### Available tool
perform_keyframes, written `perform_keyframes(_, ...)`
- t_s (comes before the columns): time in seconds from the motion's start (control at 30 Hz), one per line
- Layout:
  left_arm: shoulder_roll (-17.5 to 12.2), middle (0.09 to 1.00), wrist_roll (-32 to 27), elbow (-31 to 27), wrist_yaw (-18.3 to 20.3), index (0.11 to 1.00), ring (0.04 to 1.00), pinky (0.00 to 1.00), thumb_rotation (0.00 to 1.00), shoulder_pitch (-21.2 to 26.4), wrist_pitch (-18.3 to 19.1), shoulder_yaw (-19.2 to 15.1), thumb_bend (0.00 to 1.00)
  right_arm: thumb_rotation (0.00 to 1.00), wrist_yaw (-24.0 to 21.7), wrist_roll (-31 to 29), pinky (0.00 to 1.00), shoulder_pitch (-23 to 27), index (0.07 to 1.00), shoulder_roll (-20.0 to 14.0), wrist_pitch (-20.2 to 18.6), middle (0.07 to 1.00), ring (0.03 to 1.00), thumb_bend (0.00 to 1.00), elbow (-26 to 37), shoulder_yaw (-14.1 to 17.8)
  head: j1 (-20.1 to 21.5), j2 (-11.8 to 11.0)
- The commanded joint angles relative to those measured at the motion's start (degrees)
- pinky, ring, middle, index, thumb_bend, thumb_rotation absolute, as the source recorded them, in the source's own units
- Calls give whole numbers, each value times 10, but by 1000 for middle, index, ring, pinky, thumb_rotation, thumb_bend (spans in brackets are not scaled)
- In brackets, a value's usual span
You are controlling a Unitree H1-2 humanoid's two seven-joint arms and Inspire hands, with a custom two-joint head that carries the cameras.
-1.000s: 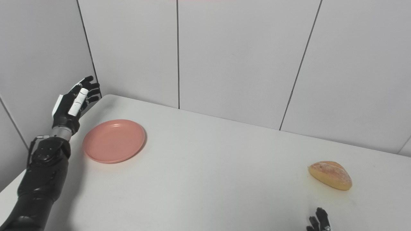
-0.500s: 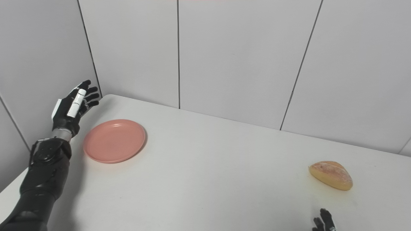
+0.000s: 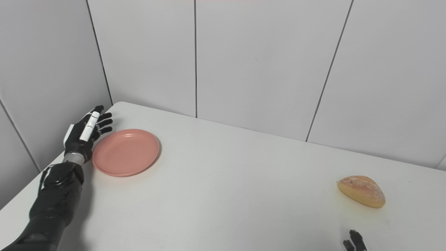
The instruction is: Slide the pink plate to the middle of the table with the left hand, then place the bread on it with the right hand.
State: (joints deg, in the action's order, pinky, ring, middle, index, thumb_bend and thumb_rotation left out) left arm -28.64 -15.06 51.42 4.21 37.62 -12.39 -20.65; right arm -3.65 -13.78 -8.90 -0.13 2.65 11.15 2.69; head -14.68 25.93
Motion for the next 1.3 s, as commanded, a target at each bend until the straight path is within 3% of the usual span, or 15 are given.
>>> perform_keyframes(0.0, -19, 762, -3, -5, -8, 810, 775, 728, 705, 27, -20, -5, 711, 998, 4, -5, 993, -8, 894, -4, -22, 960, 947, 728, 10, 6, 1, 1)
perform_keyframes(0.33, -26, 762, 1, 2, -27, 797, 761, 725, 687, 19, -31, -7, 716, 997, -1, -20, 976, -8, 905, -11, -28, 959, 936, 709, 10, 9, -4, 1)
perform_keyframes(0.7, -13, 727, -7, 8, -29, 763, 745, 720, 636, 15, -39, -10, 692, 1000, -2, -21, 967, -10, 912, -14, -36, 961, 933, 702, 15, 6, -8, 4)
perform_keyframes(0.83, -13, 750, -1, 4, -23, 781, 770, 746, 680, 13, -36, 1, 666, 1000, -3, -21, 968, -10, 896, -14, -42, 960, 931, 716, 20, 5, -7, 7)
perform_keyframes(0.97, -11, 756, 0, 15, -10, 798, 769, 736, 696, 13, -45, 12, 721, 1000, -5, -24, 968, -11, 891, -14, -42, 964, 934, 723, 24, 6, -6, 10)
perform_keyframes(1.17, 12, 752, 1, 18, -3, 790, 751, 704, 746, 6, -63, 18, 702, 983, -6, -30, 935, -12, 887, -13, -46, 949, 915, 729, 28, 7, -5, 13)
perform_keyframes(1.27, 21, 757, -4, 20, 1, 775, 757, 692, 731, 4, -60, 17, 752, 981, -6, -27, 929, -12, 882, -12, -45, 948, 911, 728, 28, 6, -3, 13)
